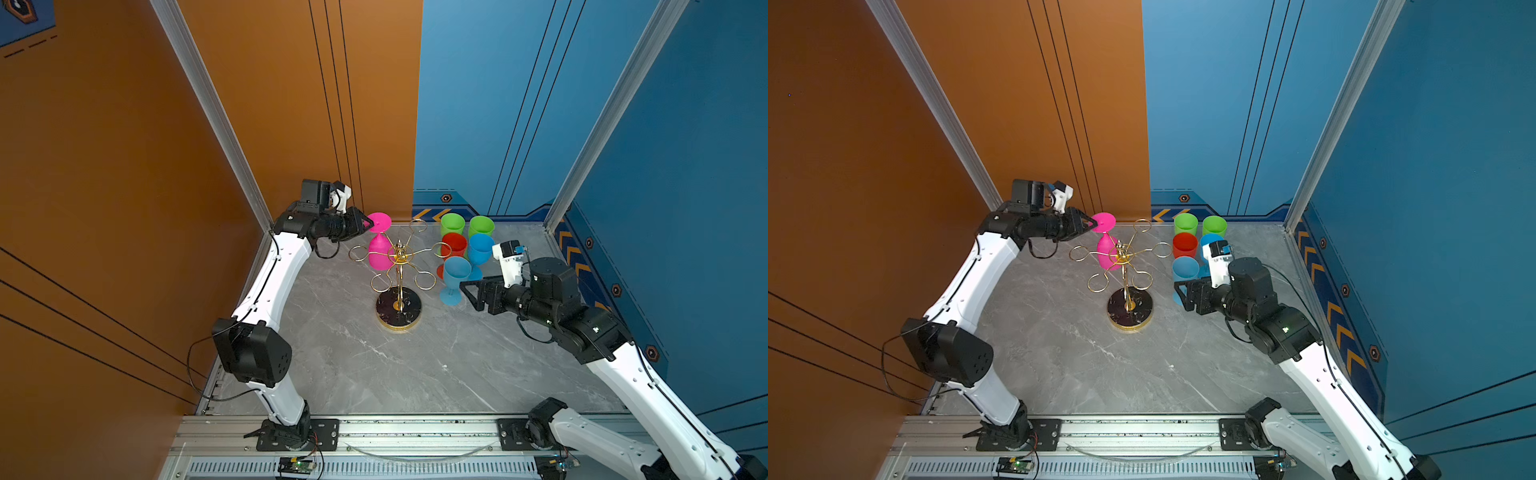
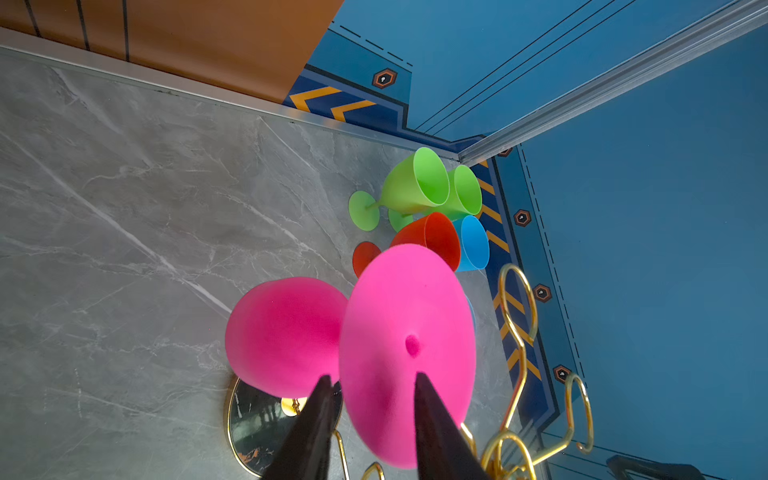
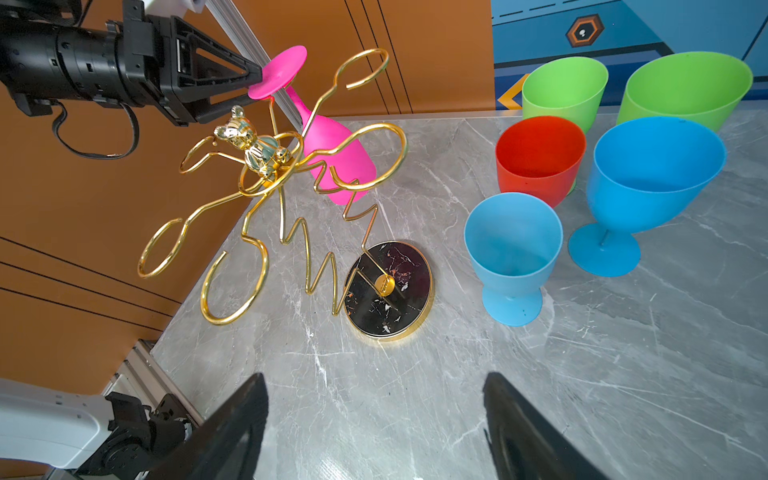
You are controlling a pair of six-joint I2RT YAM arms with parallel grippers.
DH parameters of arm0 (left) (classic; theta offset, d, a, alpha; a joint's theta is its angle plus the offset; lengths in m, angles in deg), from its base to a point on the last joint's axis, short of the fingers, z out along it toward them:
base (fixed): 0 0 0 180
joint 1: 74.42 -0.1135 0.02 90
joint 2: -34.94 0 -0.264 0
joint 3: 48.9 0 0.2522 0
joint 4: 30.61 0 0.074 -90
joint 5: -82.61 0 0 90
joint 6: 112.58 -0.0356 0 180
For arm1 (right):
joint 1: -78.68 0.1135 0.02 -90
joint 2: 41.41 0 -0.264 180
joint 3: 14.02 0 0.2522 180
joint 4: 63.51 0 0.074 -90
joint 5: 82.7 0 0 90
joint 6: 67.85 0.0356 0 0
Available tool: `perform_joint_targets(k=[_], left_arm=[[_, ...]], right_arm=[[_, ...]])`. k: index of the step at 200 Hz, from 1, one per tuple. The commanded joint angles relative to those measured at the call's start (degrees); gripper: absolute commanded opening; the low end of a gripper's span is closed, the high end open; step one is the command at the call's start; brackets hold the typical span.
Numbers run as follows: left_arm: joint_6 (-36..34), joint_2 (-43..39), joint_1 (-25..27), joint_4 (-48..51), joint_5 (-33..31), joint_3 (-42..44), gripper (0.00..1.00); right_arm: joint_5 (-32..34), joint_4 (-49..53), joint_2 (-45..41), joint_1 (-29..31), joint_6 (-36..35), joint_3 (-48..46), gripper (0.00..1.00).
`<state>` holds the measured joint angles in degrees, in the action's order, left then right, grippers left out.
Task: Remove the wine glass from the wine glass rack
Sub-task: 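Reach the left gripper to the pink glass foot on the rack and close, then pull the pink glass off the rack hook toward the robot with the left gripper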
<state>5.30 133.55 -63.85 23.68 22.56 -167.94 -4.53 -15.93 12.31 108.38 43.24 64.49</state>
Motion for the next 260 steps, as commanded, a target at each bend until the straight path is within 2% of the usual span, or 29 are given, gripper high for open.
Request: perform_joint_targets(k=[1,52,104,205,260], left_arm=[[0.33,0.4,0.24,0.18,1.33,-1.42,0.28],[1.08,-0.31,0.24,0.18,1.69,-1.6,0.15],[2.17,-1.13,0.16,0.17,3.07,-1.86,0.08],[5.69,-5.69,0.6,-1.81,8.09,1.32,0.0],[11.87,-8.43,1.27,-10.47,13.27,7.49,0.0]], right_arm=[[-0.3,-1.04,-0.89,0.45,0.65,-0.92,0.82],[-0.38,-1.35,-0.81,0.52,0.63,-1.58,0.82],[-0.24,-1.48,-1.46,0.46,0.63,-2.32,0.82],[-0.16,-1.48,-2.23,0.45,0.8,-2.92,0.82],[-0.24,-1.48,-3.13,0.39,1.07,-3.05,0.82]])
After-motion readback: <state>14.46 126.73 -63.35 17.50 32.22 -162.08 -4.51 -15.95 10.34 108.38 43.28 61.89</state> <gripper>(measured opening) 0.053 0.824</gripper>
